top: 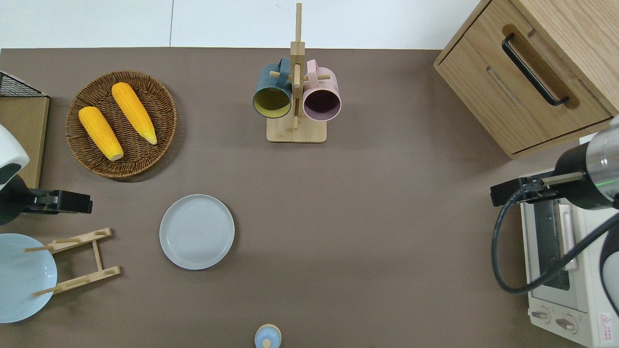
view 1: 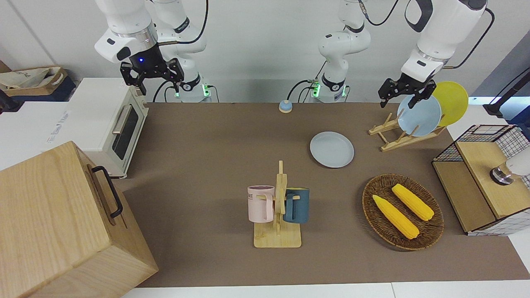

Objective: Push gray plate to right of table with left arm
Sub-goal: 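Move the left gripper forward toward the gray plate's near edge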

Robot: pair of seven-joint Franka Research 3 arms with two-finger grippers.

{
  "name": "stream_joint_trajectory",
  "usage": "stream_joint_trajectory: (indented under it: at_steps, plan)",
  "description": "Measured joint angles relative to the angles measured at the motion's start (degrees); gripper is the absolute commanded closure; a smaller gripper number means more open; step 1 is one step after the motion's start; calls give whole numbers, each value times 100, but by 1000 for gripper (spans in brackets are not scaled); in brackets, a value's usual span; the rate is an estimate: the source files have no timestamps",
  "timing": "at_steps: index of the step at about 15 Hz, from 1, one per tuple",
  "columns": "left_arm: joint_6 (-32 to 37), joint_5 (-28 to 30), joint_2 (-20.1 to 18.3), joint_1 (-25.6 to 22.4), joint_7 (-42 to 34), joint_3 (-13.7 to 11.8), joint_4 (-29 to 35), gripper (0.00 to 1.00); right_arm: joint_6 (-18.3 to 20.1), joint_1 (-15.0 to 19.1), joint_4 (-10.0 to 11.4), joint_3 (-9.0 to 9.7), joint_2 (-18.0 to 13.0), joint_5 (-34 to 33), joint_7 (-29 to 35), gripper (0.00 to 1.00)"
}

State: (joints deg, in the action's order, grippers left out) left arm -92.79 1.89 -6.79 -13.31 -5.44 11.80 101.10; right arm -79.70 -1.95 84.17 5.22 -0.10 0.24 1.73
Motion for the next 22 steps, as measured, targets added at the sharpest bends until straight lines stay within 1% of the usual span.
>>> stream_joint_trajectory:
  at_steps: [8, 10, 14, 16, 18, 22]
  plan:
    - [39, 57, 17, 1, 143, 16, 18, 9, 0, 0, 0, 0, 0, 0, 0, 17]
    - [51, 192, 21, 1, 203, 16, 81, 9, 0, 0, 0, 0, 0, 0, 0, 17]
    - [-16, 243, 30, 1, 237, 16, 334, 9, 0, 0, 0, 0, 0, 0, 0, 17]
    - [-230, 246, 26, 2, 239, 21, 536, 9, 0, 0, 0, 0, 0, 0, 0, 17]
    - [-620, 250, 5, 10, 240, 50, 873, 9, 0, 0, 0, 0, 0, 0, 0, 17]
    - [-1545, 254, -84, 22, 251, 145, 1724, 9, 0, 0, 0, 0, 0, 0, 0, 17]
